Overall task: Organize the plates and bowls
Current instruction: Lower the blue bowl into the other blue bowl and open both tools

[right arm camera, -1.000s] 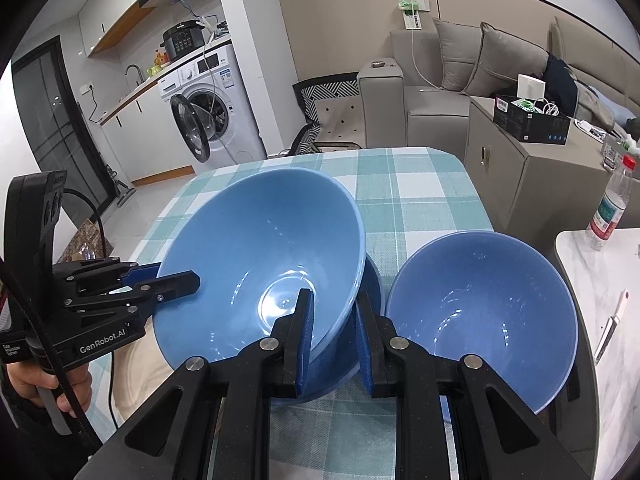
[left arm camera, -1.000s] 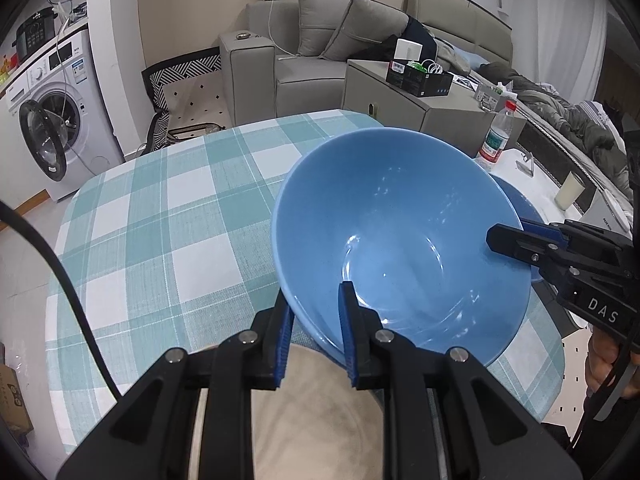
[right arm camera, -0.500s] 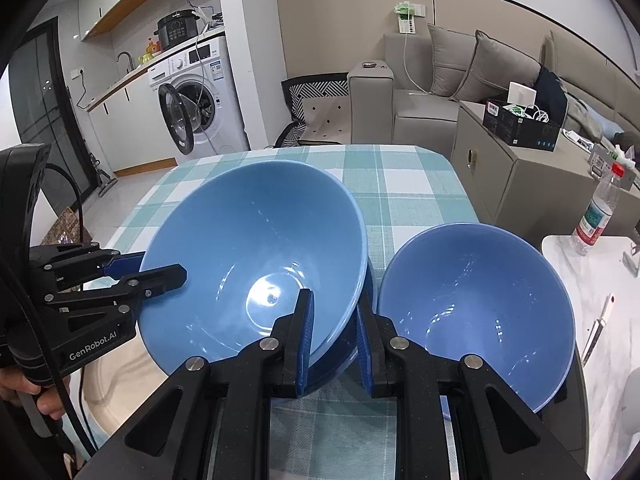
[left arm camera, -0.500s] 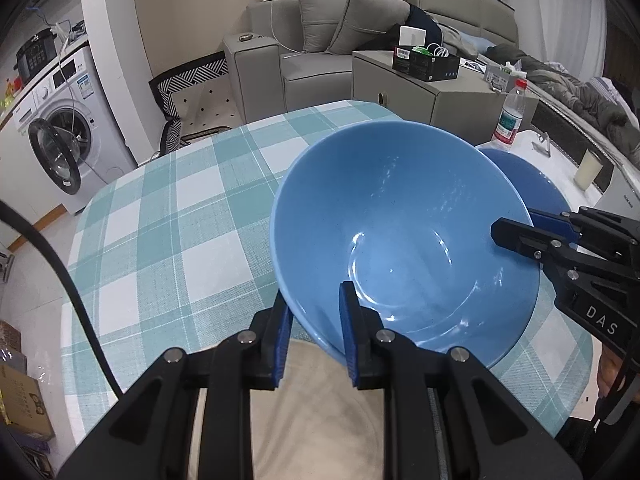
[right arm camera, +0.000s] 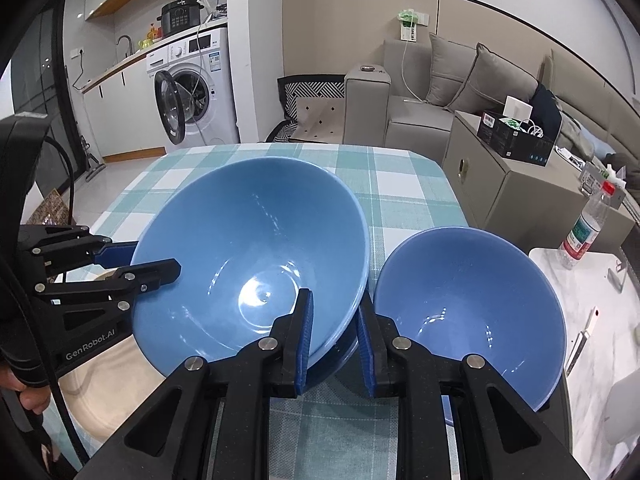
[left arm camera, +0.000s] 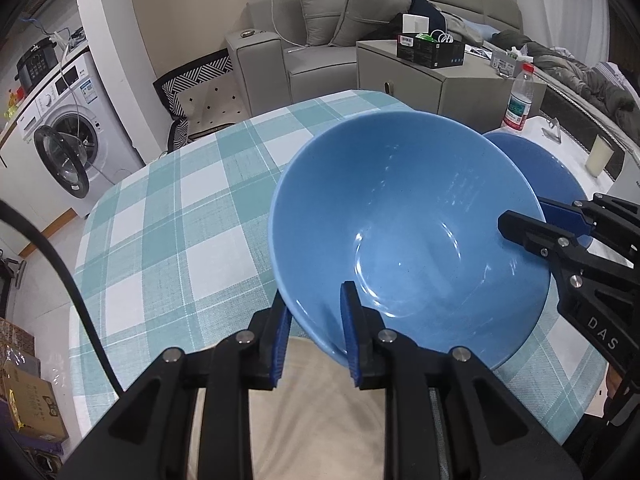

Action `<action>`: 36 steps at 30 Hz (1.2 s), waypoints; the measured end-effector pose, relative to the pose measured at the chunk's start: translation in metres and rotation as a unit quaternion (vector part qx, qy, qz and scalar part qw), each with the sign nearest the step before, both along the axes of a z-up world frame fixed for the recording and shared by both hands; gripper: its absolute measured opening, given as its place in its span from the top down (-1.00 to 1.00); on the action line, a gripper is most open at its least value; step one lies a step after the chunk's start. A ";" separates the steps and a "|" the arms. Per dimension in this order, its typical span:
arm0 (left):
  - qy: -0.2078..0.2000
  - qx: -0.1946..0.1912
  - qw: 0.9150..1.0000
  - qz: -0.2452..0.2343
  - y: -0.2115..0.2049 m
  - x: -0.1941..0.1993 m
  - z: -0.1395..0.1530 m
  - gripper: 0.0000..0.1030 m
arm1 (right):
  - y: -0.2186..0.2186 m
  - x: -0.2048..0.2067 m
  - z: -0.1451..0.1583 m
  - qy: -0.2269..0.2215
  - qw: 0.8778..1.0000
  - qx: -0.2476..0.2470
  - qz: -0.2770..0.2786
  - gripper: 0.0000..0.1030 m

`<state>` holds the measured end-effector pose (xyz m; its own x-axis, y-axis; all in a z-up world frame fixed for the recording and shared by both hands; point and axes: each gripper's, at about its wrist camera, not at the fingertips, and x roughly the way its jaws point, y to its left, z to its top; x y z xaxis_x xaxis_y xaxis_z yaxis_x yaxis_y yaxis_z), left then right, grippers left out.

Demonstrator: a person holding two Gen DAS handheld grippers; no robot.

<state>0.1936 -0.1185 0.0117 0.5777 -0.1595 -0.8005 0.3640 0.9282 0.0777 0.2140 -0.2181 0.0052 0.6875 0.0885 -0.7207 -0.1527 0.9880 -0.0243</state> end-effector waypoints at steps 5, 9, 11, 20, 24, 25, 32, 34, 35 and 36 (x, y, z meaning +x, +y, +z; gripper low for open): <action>-0.002 0.014 1.000 0.000 -0.002 0.000 -0.003 0.57 | 0.007 0.000 -0.006 0.000 1.000 -0.020 0.000 0.56; 0.001 0.019 1.000 -0.002 -0.003 0.001 -0.006 0.56 | 0.010 -0.002 -0.007 -0.004 1.000 -0.031 0.000 0.55; 0.002 0.018 1.000 -0.001 -0.003 0.002 -0.007 0.56 | 0.012 -0.002 -0.008 -0.005 0.999 -0.040 -0.001 0.55; 0.001 0.033 0.999 -0.007 -0.008 0.000 -0.010 0.50 | 0.020 -0.004 -0.013 -0.012 0.998 -0.070 -0.002 0.53; 0.000 0.036 0.999 -0.009 -0.009 0.000 -0.010 0.45 | 0.022 -0.004 -0.016 -0.012 0.997 -0.078 -0.003 0.49; 0.001 0.035 0.999 -0.008 -0.009 0.000 -0.010 0.43 | 0.022 -0.005 -0.017 -0.011 0.997 -0.082 -0.003 0.49; 0.004 0.032 0.999 -0.009 -0.007 0.000 -0.012 0.40 | 0.023 -0.007 -0.019 -0.019 0.995 -0.102 -0.001 0.36; 0.003 0.034 0.999 -0.011 -0.008 0.000 -0.012 0.39 | 0.023 -0.008 -0.019 -0.022 0.994 -0.103 0.000 0.30; 0.002 0.035 0.999 -0.013 -0.009 0.000 -0.012 0.39 | 0.024 -0.008 -0.019 -0.024 0.994 -0.105 0.000 0.25; 0.002 0.035 0.999 -0.014 -0.009 -0.001 -0.012 0.38 | 0.024 -0.008 -0.019 -0.027 0.994 -0.107 0.003 0.22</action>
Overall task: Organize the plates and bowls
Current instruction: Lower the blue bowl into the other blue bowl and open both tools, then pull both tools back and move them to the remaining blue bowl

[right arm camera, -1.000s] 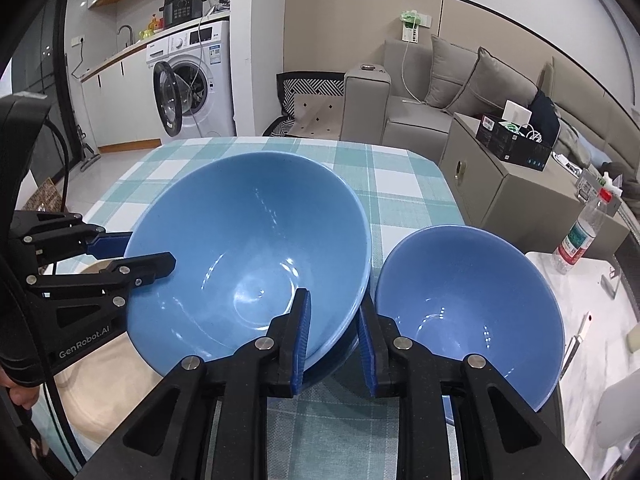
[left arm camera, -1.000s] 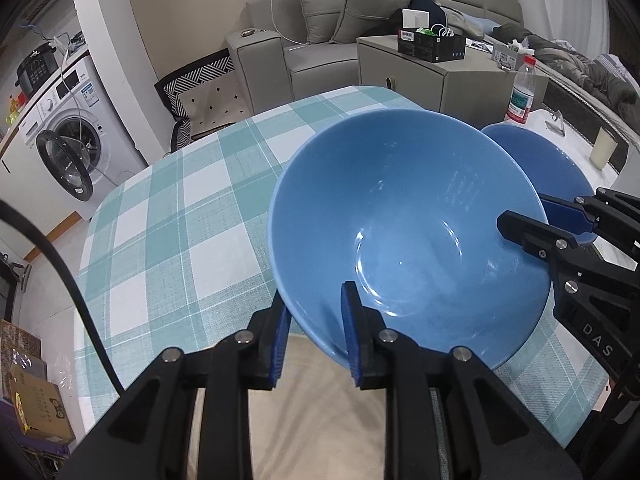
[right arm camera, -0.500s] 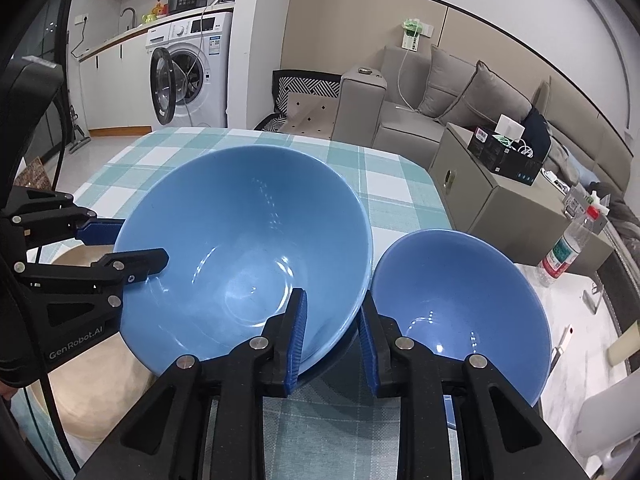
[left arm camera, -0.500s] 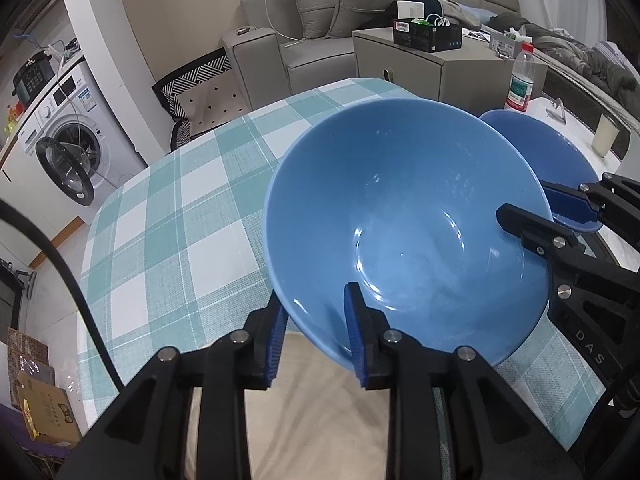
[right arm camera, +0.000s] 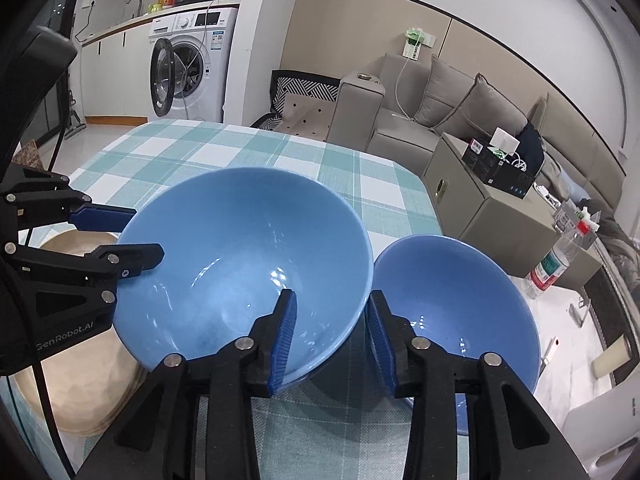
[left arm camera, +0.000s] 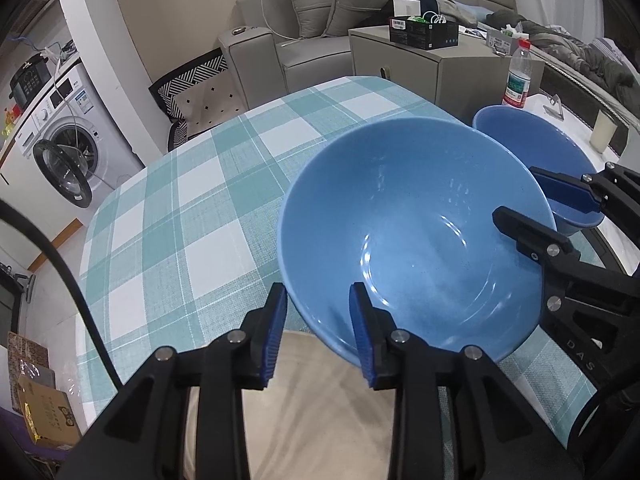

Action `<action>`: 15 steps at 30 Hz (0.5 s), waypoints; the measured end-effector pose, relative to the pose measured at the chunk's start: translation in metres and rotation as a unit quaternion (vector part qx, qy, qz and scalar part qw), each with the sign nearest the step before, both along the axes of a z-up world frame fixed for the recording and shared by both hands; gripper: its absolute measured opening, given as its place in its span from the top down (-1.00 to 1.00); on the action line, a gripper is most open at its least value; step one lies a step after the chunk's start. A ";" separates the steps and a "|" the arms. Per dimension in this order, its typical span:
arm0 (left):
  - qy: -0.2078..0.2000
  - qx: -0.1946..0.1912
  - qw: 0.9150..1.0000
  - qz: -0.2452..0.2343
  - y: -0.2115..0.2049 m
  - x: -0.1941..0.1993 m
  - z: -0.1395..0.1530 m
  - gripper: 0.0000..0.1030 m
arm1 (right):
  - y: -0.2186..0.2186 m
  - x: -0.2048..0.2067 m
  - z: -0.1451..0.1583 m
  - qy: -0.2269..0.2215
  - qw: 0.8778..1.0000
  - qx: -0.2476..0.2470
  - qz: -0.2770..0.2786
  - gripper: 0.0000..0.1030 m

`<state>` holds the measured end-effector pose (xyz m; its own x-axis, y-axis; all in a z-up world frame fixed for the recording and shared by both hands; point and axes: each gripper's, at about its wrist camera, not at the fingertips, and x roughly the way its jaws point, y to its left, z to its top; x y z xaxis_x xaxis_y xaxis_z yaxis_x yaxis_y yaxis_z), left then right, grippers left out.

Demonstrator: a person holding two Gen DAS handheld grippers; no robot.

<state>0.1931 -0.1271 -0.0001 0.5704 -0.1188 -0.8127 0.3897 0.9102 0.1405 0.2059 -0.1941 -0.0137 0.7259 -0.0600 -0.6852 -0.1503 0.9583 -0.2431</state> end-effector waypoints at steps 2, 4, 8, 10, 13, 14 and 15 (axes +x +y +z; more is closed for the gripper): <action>0.001 -0.005 1.000 0.002 0.001 0.000 0.000 0.37 | 0.002 -0.002 -0.001 0.000 1.000 -0.001 0.010 0.08; 0.003 -0.008 1.000 0.002 0.002 0.000 0.000 0.36 | 0.002 -0.003 0.000 0.000 1.000 0.000 0.014 0.05; 0.007 -0.019 1.000 -0.001 0.005 0.000 0.001 0.32 | -0.006 -0.003 0.001 0.006 0.999 0.030 0.025 0.00; 0.010 -0.035 0.999 -0.002 0.007 -0.001 0.003 0.24 | -0.009 -0.005 0.003 0.009 0.998 0.048 0.031 -0.06; 0.011 -0.060 0.998 -0.004 0.010 -0.003 0.008 0.05 | -0.015 -0.011 0.009 0.004 0.996 0.080 0.048 -0.34; 0.010 -0.067 0.998 -0.003 0.011 -0.004 0.010 0.04 | -0.017 -0.013 0.012 0.001 0.995 0.088 0.052 -0.41; 0.011 -0.076 0.997 -0.002 0.012 -0.005 0.012 0.03 | -0.019 -0.015 0.015 -0.001 0.994 0.095 0.056 -0.43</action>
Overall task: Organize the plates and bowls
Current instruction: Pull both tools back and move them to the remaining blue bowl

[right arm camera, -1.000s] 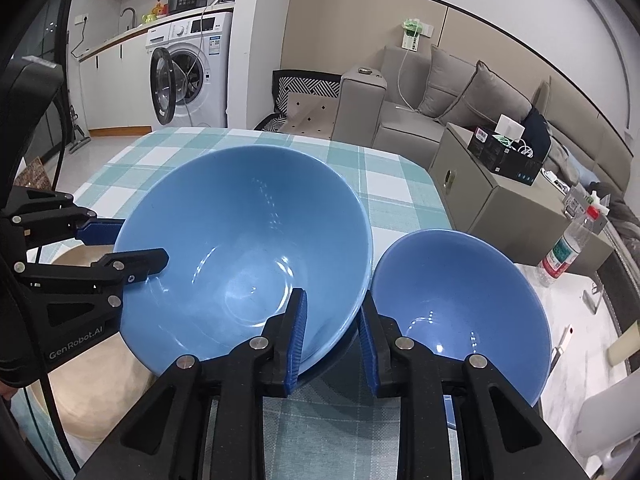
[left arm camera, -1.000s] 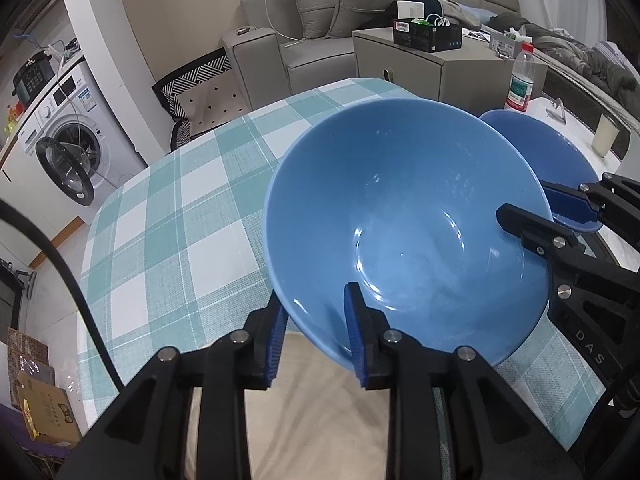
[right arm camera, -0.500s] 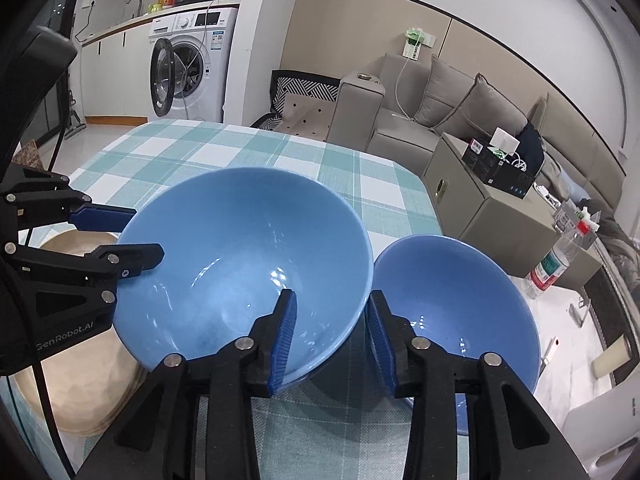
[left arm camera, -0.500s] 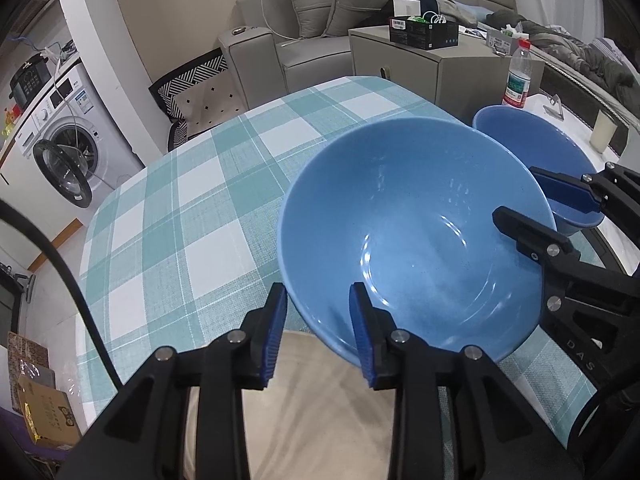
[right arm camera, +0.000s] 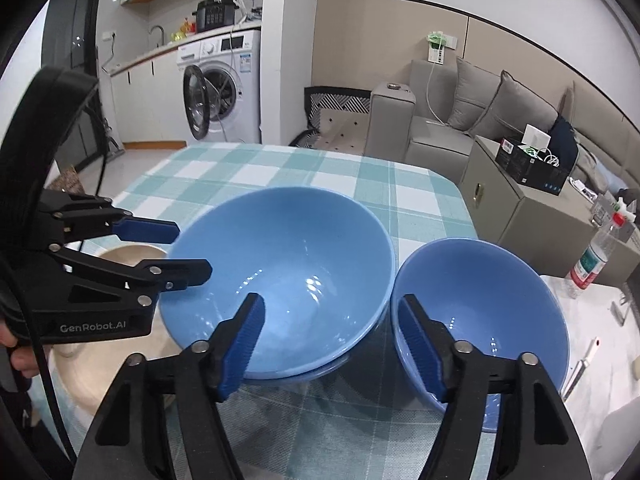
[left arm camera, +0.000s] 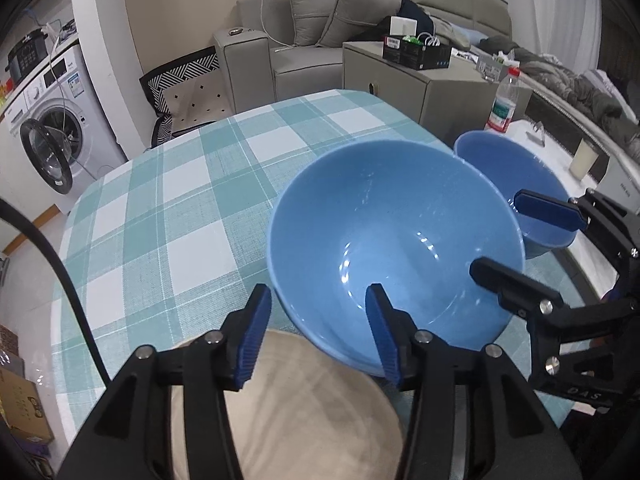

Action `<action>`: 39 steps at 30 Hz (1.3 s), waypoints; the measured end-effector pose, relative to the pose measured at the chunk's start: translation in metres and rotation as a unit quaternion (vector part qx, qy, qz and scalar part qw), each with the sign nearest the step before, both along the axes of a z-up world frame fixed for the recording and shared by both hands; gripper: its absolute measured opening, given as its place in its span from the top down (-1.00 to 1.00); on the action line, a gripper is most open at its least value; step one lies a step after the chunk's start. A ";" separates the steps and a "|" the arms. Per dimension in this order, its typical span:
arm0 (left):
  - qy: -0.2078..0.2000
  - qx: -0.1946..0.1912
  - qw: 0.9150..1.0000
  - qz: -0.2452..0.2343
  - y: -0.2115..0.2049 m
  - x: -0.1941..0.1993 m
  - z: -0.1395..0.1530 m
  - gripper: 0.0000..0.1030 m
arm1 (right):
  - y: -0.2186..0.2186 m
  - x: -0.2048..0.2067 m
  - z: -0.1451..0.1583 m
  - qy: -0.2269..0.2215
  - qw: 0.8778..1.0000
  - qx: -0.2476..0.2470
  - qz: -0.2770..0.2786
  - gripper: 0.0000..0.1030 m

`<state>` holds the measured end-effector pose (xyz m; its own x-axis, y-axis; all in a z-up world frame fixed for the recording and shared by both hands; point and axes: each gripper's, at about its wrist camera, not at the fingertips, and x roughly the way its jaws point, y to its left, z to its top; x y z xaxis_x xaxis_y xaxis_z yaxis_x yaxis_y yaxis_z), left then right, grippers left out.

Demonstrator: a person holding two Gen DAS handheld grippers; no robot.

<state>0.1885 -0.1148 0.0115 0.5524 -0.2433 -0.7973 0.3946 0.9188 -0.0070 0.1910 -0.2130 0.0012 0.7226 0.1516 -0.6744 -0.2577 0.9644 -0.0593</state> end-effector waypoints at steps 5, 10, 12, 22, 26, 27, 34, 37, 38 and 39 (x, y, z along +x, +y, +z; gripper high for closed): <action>0.004 -0.039 0.999 0.001 0.002 -0.004 0.011 -0.20 | -0.016 -0.010 0.015 -0.017 0.999 0.033 0.000 -0.69; -0.008 -0.055 0.998 0.005 -0.006 -0.008 0.022 -0.64 | -0.038 -0.017 0.031 -0.031 0.998 0.053 -0.013 -0.95; -0.011 -0.058 0.998 0.002 -0.011 -0.008 0.025 -0.81 | -0.048 -0.019 0.038 -0.035 0.997 0.064 -0.020 -0.96; -0.027 -0.056 0.998 -0.005 -0.041 -0.010 0.038 -1.00 | -0.098 -0.034 0.064 -0.055 0.991 0.092 -0.080 -0.99; -0.026 -0.056 0.998 -0.015 -0.053 -0.006 0.043 -1.00 | -0.111 -0.039 0.068 -0.060 0.989 0.090 -0.096 -0.99; -0.025 -0.056 0.998 -0.016 -0.057 -0.004 0.045 -1.00 | -0.115 -0.039 0.069 -0.060 0.989 0.089 -0.100 -0.99; -0.020 -0.049 0.998 -0.040 -0.083 0.012 0.049 -1.00 | -0.139 -0.033 0.062 -0.046 0.985 0.094 -0.136 -0.99; -0.013 -0.047 0.998 -0.044 -0.091 0.021 0.047 -1.00 | -0.148 -0.030 0.059 -0.040 0.983 0.096 -0.148 -0.99; -0.010 -0.047 0.998 -0.047 -0.094 0.024 0.047 -1.00 | -0.150 -0.029 0.058 -0.039 0.983 0.097 -0.151 -0.99; -0.008 -0.046 0.998 -0.048 -0.096 0.027 0.047 -1.00 | -0.152 -0.028 0.056 -0.037 0.983 0.098 -0.152 -0.99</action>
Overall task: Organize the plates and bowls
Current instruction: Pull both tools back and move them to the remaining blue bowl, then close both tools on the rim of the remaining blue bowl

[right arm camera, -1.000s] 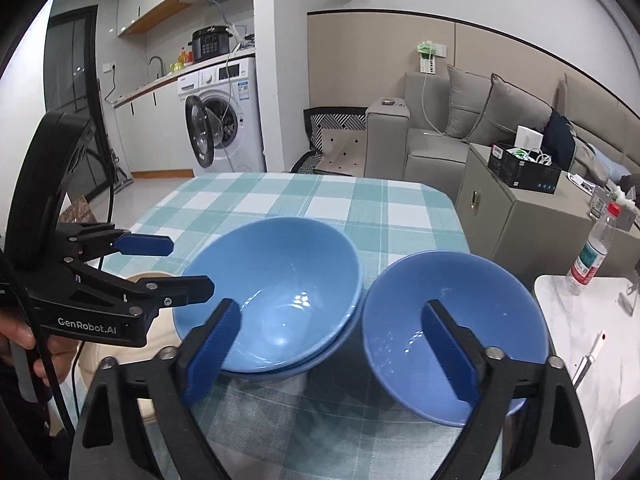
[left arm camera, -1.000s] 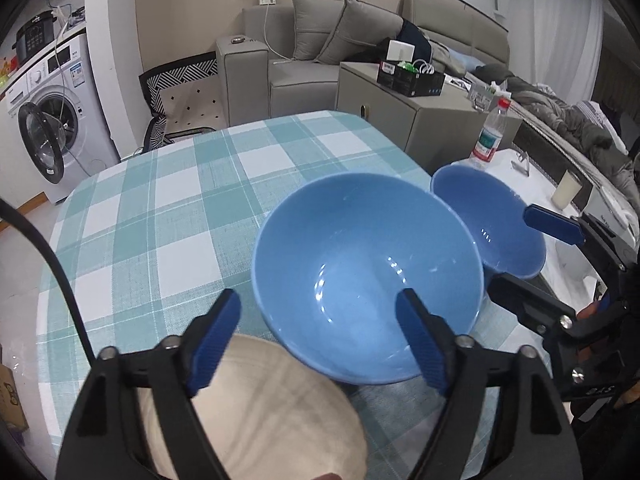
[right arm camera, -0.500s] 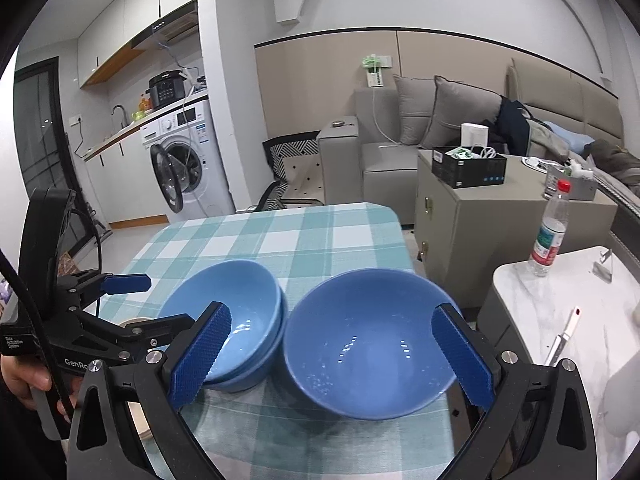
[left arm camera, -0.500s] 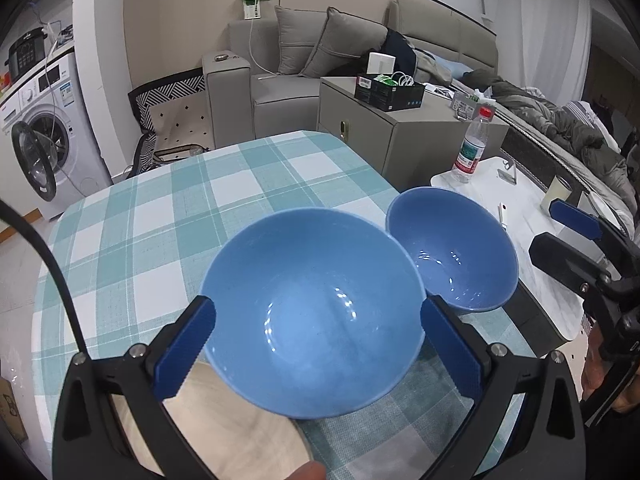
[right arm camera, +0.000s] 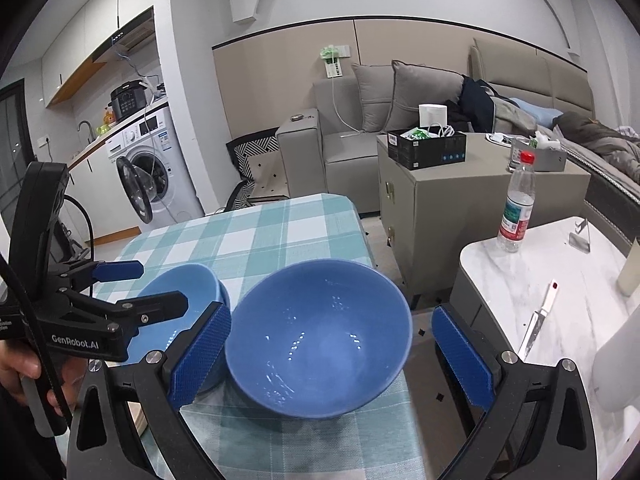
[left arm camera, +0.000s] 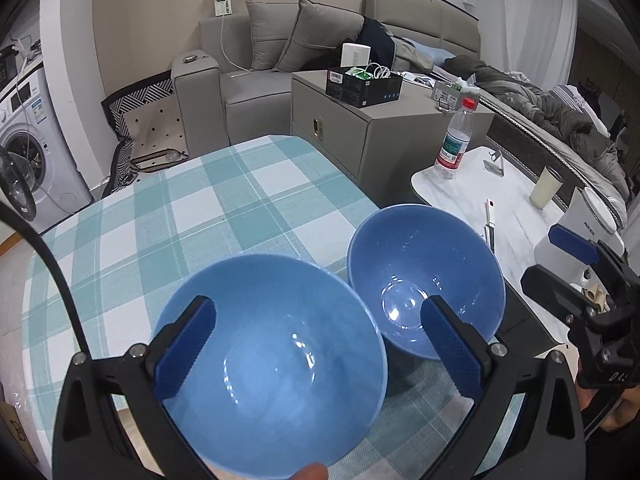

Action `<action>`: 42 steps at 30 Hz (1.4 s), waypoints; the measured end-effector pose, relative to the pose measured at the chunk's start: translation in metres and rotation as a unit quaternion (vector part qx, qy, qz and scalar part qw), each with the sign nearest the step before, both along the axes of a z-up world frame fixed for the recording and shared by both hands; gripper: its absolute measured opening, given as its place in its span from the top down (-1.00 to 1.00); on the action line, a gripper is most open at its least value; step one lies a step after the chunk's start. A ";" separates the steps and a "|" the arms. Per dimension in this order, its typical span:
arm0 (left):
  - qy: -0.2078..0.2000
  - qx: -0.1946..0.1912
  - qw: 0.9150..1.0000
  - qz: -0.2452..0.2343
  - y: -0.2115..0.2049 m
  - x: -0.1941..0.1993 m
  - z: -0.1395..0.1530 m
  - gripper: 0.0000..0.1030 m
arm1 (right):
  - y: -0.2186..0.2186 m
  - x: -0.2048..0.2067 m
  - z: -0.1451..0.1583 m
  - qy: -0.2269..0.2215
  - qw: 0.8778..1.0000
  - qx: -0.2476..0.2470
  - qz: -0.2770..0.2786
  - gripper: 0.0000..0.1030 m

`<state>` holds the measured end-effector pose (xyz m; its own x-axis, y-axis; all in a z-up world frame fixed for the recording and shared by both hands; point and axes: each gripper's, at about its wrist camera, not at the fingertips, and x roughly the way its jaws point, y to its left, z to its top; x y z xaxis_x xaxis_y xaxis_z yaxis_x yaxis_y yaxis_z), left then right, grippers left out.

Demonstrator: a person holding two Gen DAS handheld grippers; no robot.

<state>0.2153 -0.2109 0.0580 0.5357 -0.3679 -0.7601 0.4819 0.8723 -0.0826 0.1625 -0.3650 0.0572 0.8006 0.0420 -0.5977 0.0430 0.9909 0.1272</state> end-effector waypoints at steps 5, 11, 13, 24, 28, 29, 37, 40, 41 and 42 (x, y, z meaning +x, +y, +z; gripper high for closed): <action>0.009 -0.004 1.000 -0.008 -0.008 0.012 -0.002 -1.00 | -0.012 0.007 -0.010 0.014 1.000 0.009 -0.012 -0.99; 0.028 0.001 0.999 -0.016 -0.017 0.025 -0.009 -0.96 | -0.021 0.014 -0.019 0.028 0.999 0.018 -0.022 -0.99; 0.029 0.008 0.999 -0.017 -0.022 0.028 -0.011 -0.96 | -0.022 0.016 -0.022 0.031 0.999 0.020 -0.024 -0.99; 0.056 -0.019 0.997 -0.046 -0.038 0.044 -0.015 -0.47 | -0.028 0.027 -0.040 0.052 0.998 0.035 -0.023 -0.98; 0.054 -0.008 0.997 -0.054 -0.049 0.047 -0.017 -0.39 | -0.031 0.031 -0.047 0.066 0.996 0.051 -0.020 -0.98; 0.057 -0.007 0.997 -0.053 -0.051 0.049 -0.019 -0.38 | -0.031 0.032 -0.049 0.069 0.996 0.052 -0.020 -0.98; 0.075 0.012 0.995 -0.061 -0.064 0.061 -0.032 -0.14 | -0.032 0.038 -0.059 0.087 0.995 0.047 -0.017 -0.98; 0.076 0.031 0.995 -0.064 -0.069 0.063 -0.037 -0.12 | -0.031 0.040 -0.063 0.096 0.995 0.038 -0.013 -0.93; 0.077 0.036 0.994 -0.065 -0.070 0.063 -0.039 -0.12 | -0.030 0.040 -0.065 0.101 0.994 0.037 -0.011 -0.89; 0.079 0.043 0.994 -0.065 -0.072 0.063 -0.041 -0.12 | -0.031 0.041 -0.067 0.106 0.994 0.038 -0.009 -0.84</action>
<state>0.2783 -0.2829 0.0174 0.3598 -0.3572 -0.8619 0.5785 0.8102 -0.0943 0.2032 -0.3962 -0.0096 0.6586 0.0803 -0.7482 0.0934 0.9779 0.1872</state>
